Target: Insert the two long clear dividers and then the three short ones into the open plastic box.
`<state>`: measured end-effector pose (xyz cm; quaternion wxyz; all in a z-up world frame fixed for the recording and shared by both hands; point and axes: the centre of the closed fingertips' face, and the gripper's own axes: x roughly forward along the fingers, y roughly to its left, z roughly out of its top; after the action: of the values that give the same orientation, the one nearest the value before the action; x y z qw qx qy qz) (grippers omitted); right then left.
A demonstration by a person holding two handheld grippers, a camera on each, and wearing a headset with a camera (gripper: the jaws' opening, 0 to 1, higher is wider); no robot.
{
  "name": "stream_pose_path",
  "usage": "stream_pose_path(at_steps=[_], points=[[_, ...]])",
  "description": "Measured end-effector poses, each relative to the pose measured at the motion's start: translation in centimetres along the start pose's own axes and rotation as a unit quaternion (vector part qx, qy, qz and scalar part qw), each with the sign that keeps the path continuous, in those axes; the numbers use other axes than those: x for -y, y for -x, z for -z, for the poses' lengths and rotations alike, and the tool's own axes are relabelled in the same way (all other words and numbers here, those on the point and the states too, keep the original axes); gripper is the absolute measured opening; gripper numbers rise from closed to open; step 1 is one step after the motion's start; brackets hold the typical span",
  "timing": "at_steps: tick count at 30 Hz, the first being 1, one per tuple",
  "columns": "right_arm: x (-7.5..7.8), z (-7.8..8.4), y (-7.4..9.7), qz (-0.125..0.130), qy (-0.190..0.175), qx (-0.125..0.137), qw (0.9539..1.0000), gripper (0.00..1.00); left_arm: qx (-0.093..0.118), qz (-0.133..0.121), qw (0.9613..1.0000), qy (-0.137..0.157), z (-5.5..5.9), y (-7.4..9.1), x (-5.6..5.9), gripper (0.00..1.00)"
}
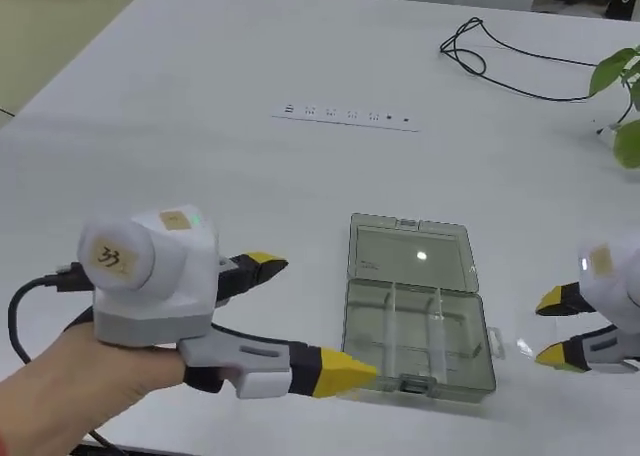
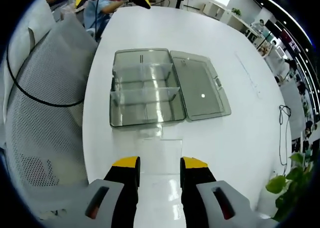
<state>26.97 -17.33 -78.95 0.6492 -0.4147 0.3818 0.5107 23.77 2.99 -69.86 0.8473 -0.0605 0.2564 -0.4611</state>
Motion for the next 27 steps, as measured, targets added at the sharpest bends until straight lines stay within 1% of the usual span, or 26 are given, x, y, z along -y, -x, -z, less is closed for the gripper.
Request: stream_pose_path(at_steps=[2,5,7,8,9,10,12,13,15,16,17,19,23,24,26,27], points=[[-0.1,-0.8,0.8,0.006,0.002,0.007,1.0000,0.32,0.006,0.007,0.9998,0.015,-0.6,-0.3,0.3,0.94],[-0.7,-2.7,2.4,0.015,0.004,0.021,0.9997,0.32,0.007,0.014,0.9993,0.033,-1.1,-0.7,0.8,0.89],[-0.8,-3.5,3.0,0.018,0.007,0.029,0.9994,0.32,0.005,0.021,0.9987,0.045,-1.5,-1.1,1.3,0.85],[-0.9,-4.0,3.2,0.020,0.011,0.032,0.9992,0.32,0.007,0.024,0.9986,0.047,-1.7,-1.3,1.4,0.84],[-0.7,-4.2,3.3,0.023,0.015,0.036,0.9990,0.32,0.007,0.026,0.9981,0.055,-1.9,-1.6,1.5,0.83],[-0.8,-4.6,3.5,0.025,0.017,0.039,0.9988,0.32,0.006,0.030,0.9977,0.061,-2.1,-1.8,1.7,0.81],[-1.4,-6.0,4.2,0.028,0.022,0.047,0.9983,0.32,0.006,0.039,0.9962,0.077,-2.5,-2.3,2.3,0.76],[-1.1,-6.0,4.1,0.029,0.022,0.050,0.9981,0.32,0.007,0.043,0.9956,0.083,-2.6,-2.5,2.5,0.74],[-1.5,-7.2,4.6,0.031,0.028,0.058,0.9975,0.32,0.005,0.053,0.9932,0.104,-2.9,-3.0,3.2,0.71],[-1.8,-7.8,4.9,0.032,0.031,0.060,0.9972,0.32,0.000,0.059,0.9916,0.115,-3.0,-3.3,3.6,0.70],[-2.0,-8.3,5.1,0.033,0.034,0.062,0.9970,0.32,-0.003,0.061,0.9904,0.124,-2.9,-3.4,3.8,0.67],[-2.4,-9.2,5.6,0.037,0.038,0.065,0.9964,0.32,-0.001,0.067,0.9889,0.133,-3.2,-3.9,4.3,0.63],[-2.8,-10.6,6.3,0.044,0.048,0.070,0.9954,0.32,-0.003,0.075,0.9834,0.165,-3.2,-4.6,4.9,0.54],[-2.9,-10.8,6.5,0.045,0.050,0.071,0.9952,0.32,-0.004,0.075,0.9826,0.170,-3.2,-4.7,4.8,0.52],[-3.0,-11.2,6.7,0.048,0.054,0.071,0.9948,0.32,-0.005,0.079,0.9810,0.177,-3.2,-4.9,5.0,0.48],[-3.2,-11.6,6.9,0.050,0.056,0.072,0.9946,0.32,-0.007,0.084,0.9789,0.187,-3.1,-5.0,5.3,0.46]])
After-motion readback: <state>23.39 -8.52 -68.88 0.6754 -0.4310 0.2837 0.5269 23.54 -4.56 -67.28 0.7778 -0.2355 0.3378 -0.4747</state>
